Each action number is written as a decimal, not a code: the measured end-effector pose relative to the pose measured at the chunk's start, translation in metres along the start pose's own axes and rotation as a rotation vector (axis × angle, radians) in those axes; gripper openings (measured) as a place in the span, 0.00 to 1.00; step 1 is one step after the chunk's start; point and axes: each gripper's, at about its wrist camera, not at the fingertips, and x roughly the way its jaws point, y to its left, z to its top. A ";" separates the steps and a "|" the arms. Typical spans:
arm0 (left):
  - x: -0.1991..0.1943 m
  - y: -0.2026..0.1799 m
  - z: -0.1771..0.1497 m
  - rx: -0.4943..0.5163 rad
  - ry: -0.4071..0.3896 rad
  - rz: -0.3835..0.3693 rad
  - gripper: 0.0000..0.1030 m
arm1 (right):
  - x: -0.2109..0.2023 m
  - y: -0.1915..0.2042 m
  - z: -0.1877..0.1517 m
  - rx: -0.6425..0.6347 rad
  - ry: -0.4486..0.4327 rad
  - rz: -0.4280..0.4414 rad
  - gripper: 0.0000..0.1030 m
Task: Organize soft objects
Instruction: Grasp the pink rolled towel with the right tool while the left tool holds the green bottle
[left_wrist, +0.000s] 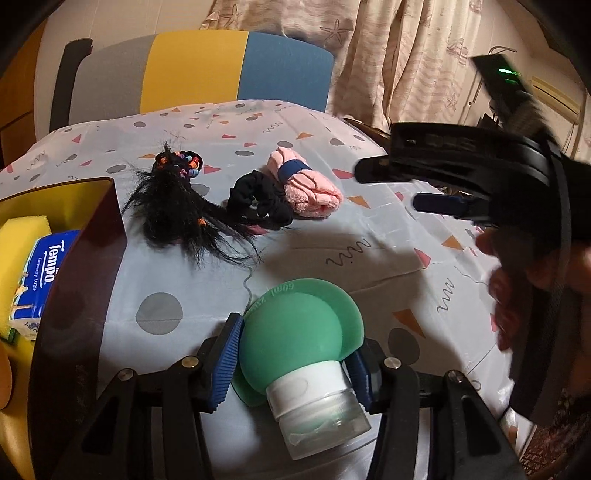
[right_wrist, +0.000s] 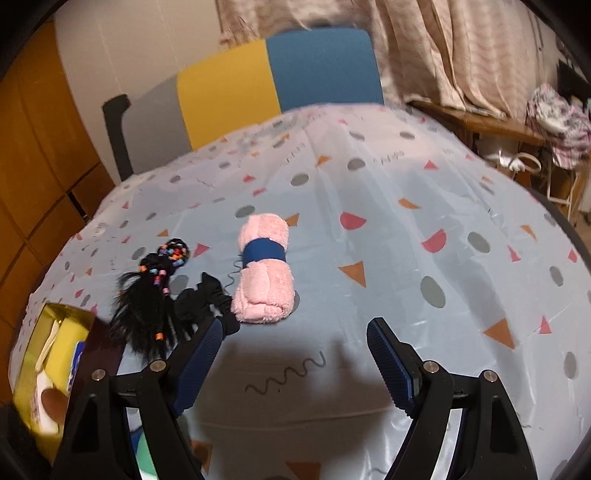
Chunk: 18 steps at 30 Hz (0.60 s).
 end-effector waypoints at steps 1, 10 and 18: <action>0.000 0.001 0.000 -0.002 0.000 -0.003 0.52 | 0.008 0.000 0.004 0.007 0.011 -0.008 0.74; 0.000 0.011 -0.001 -0.048 -0.011 -0.065 0.52 | 0.082 0.030 0.050 -0.024 0.110 -0.037 0.70; 0.002 0.011 -0.003 -0.055 -0.015 -0.078 0.52 | 0.118 0.037 0.051 -0.094 0.180 -0.096 0.42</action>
